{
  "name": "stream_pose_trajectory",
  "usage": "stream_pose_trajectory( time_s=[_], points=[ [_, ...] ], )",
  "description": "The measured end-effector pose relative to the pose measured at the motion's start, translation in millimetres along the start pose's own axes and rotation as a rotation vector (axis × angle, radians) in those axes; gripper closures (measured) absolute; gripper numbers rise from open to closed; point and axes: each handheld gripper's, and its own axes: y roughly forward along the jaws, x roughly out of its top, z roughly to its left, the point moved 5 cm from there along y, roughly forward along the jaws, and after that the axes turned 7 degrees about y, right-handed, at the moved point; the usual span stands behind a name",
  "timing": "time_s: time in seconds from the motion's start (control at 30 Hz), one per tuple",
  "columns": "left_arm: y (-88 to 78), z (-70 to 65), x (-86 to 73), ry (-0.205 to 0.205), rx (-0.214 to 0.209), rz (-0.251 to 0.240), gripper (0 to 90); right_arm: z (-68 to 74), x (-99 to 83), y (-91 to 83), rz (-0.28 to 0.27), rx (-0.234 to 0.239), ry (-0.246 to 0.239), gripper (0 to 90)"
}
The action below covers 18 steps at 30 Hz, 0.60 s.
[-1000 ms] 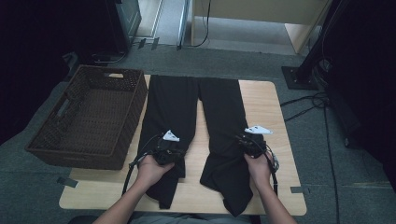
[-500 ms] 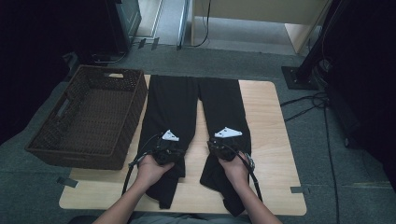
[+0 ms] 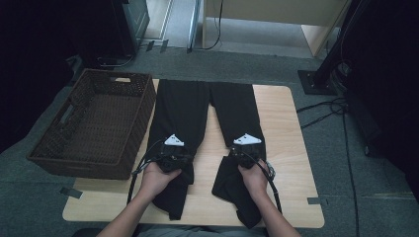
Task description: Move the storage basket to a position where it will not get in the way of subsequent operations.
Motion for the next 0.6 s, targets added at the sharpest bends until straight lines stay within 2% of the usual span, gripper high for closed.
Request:
stream_pose_trajectory(
  time_s=[0.07, 0.2, 0.27, 0.37, 0.43, 0.53, 0.6],
  points=[
    [-4.2, 2.7, 0.1, -0.004, 0.008, -0.005, 87.3, -0.5, -0.3, -2.1, 0.021, 0.024, 0.022, 89.4],
    [-8.9, 9.5, -1.4, -0.024, 0.021, -0.006, 87.3, 6.1, -2.4, -4.5, 0.038, 0.057, 0.018, 89.6],
    [-11.0, 12.3, -2.5, -0.023, 0.043, 0.003, 87.2, 8.4, -2.9, -4.9, 0.039, 0.069, 0.024, 89.6],
    [-11.3, 19.0, -6.3, -0.025, 0.095, 0.032, 86.9, 5.4, -2.2, -6.4, 0.036, 0.057, 0.023, 89.5],
    [-9.6, 25.8, -9.3, -0.047, 0.104, 0.043, 86.2, -4.0, -3.3, -7.8, 0.037, 0.045, 0.047, 89.4],
    [-8.7, 33.7, -10.4, -0.077, 0.119, 0.042, 85.7, -8.8, -5.2, -9.1, 0.036, 0.041, 0.051, 89.2],
    [-10.0, 34.8, -9.2, -0.090, 0.115, 0.036, 78.7, -11.6, -6.9, -10.8, 0.032, 0.038, 0.054, 89.1]
  ],
)
